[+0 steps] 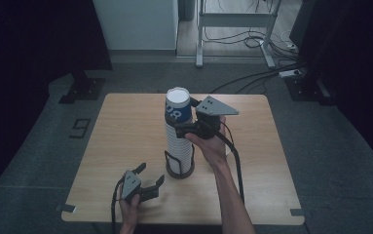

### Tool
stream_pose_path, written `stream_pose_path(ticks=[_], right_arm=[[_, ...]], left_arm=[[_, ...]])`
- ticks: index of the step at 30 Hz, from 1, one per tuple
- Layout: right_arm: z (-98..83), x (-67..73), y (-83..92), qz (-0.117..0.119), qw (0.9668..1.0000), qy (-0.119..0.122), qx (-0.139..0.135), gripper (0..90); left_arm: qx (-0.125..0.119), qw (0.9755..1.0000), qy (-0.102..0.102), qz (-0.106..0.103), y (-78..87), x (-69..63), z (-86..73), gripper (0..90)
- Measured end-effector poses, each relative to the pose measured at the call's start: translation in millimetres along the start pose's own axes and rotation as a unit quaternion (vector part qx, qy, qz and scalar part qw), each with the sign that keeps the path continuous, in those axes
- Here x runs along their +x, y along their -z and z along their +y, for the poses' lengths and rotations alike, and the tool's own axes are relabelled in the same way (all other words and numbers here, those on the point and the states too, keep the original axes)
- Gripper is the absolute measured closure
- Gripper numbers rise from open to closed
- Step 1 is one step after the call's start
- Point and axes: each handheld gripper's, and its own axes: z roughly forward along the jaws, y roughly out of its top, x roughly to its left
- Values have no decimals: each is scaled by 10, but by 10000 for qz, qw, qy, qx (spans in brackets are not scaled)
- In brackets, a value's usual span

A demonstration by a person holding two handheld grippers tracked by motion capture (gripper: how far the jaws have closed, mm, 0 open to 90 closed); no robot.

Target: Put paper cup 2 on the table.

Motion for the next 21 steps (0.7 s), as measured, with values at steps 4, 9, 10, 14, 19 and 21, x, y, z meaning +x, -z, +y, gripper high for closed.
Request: stream_pose_path(ticks=[4, 9, 10, 14, 19, 21], right_arm=[[-43, 0, -44, -50, 9999, -7, 103, 127], [-91, -12, -60, -5, 9999, 30, 152, 162], [-90, -11, -60, -3, 9999, 32, 145, 165], [-69, -8, -69, -20, 9998, 36, 189, 173], [-63, -9, -80, -24, 9998, 72, 201, 174], [-62, -8, -82, -28, 9998, 51, 195, 174]], left_arm=[[21, 10000, -15, -13, 3, 1, 1, 143], [24, 10000, -26, -9, 2, 2, 2, 144], [22, 10000, -27, -8, 2, 2, 2, 144], [26, 10000, -32, -6, 0, 1, 3, 144], [40, 10000, -31, -13, -1, 1, 4, 145], [33, 10000, -25, -14, -3, 2, 3, 145]])
